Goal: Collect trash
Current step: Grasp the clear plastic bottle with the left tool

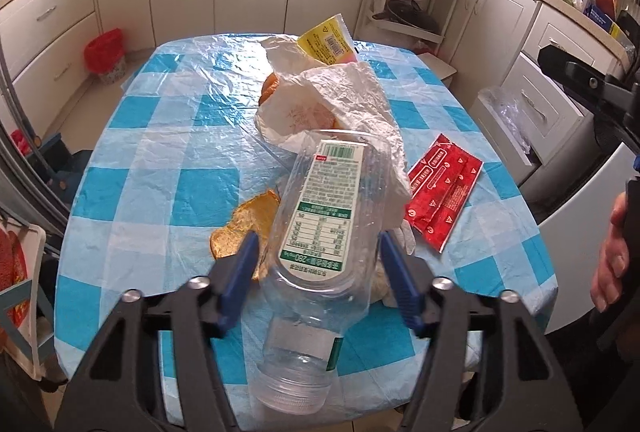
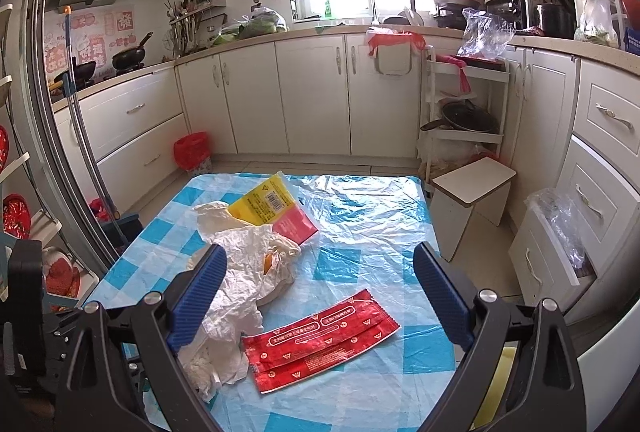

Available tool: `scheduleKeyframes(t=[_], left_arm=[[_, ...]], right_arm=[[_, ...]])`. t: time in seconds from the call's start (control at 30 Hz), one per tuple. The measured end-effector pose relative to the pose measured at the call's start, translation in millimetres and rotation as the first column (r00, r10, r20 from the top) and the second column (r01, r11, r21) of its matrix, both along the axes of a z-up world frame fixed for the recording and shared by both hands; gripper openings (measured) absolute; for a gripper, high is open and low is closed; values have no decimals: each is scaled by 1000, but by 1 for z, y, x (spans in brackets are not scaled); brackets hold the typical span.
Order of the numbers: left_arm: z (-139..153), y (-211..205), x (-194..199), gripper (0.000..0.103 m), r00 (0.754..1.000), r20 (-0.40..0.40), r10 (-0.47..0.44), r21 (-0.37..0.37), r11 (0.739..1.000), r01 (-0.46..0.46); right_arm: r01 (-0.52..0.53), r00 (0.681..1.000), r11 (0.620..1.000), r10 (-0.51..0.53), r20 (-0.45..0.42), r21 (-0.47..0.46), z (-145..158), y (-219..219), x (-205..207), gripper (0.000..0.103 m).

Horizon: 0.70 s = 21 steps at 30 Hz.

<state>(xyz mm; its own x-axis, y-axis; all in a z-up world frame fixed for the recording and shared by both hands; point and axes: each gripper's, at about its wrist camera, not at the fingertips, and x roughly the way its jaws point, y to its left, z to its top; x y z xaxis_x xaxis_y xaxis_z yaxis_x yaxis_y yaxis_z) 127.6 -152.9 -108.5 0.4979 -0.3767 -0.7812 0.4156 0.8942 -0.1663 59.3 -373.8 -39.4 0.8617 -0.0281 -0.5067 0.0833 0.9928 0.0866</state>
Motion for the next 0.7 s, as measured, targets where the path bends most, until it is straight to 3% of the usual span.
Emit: scheduleKeyframes(t=[0.37,0.7], left_arm=[[25,47,-10,53,995,8,103,-123,987,-102],[28,97,-9,53,978,-2,211,-139,968,-209]], right_arm=[[-6,1000,1000,6,-10,-11,-2,4,2,91],[-12,1000,1000,11,-12,-15,-5,6,3,91]])
